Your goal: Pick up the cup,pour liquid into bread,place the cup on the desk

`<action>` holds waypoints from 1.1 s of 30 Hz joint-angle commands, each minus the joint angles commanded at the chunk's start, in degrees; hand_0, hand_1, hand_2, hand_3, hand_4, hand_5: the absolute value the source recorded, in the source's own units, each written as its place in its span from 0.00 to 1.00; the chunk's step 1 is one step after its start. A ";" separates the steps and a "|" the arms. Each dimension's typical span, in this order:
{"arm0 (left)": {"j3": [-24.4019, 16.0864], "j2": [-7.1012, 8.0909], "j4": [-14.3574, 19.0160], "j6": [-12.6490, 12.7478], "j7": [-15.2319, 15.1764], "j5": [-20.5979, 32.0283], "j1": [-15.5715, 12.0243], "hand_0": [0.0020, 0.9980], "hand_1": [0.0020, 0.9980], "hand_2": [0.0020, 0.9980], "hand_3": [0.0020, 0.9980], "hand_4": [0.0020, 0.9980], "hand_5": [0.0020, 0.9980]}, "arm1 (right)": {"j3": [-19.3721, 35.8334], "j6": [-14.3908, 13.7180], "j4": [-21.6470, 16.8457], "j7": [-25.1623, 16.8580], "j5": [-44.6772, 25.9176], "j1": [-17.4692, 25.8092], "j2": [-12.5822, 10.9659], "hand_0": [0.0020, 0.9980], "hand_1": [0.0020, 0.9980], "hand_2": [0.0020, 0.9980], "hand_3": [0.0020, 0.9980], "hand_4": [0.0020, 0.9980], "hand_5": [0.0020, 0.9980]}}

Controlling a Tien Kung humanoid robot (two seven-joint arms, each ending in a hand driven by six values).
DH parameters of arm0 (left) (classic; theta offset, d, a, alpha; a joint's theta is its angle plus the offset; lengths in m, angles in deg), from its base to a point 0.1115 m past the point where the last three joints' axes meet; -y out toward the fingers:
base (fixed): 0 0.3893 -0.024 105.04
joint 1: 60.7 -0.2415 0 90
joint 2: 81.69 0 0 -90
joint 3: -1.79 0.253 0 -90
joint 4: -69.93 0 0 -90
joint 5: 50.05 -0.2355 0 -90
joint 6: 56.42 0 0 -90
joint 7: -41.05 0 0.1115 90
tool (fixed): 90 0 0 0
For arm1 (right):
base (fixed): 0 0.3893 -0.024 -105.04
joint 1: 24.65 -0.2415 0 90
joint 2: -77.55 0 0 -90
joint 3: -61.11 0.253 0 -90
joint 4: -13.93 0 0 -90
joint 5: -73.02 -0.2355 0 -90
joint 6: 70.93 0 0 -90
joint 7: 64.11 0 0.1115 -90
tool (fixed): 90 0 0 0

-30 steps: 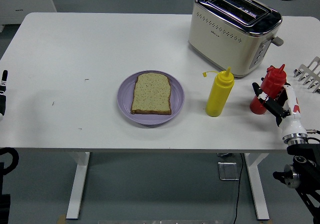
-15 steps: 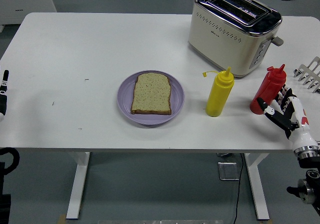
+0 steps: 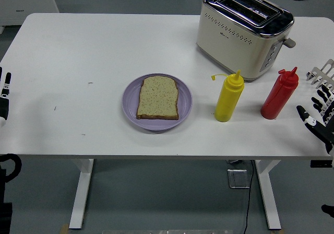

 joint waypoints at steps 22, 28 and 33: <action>-0.21 0.00 0.00 0.05 0.04 -0.03 0.01 0.78 0.74 0.73 0.69 0.57 1.00 | 15.34 14.85 -1.10 10.44 -39.96 -5.03 5.12 0.82 0.75 0.78 0.79 0.71 0.49; -0.19 0.00 -0.01 0.04 0.06 -0.04 0.02 0.78 0.74 0.73 0.68 0.57 1.00 | 17.61 15.67 -0.11 12.84 -38.56 -6.43 6.49 0.78 0.72 0.75 0.78 0.66 0.58; -0.31 0.00 0.01 0.06 0.05 -0.06 -0.05 0.78 0.74 0.73 0.68 0.57 1.00 | 19.62 16.53 0.16 16.73 -36.92 -6.86 6.47 0.76 0.70 0.73 0.78 0.63 0.62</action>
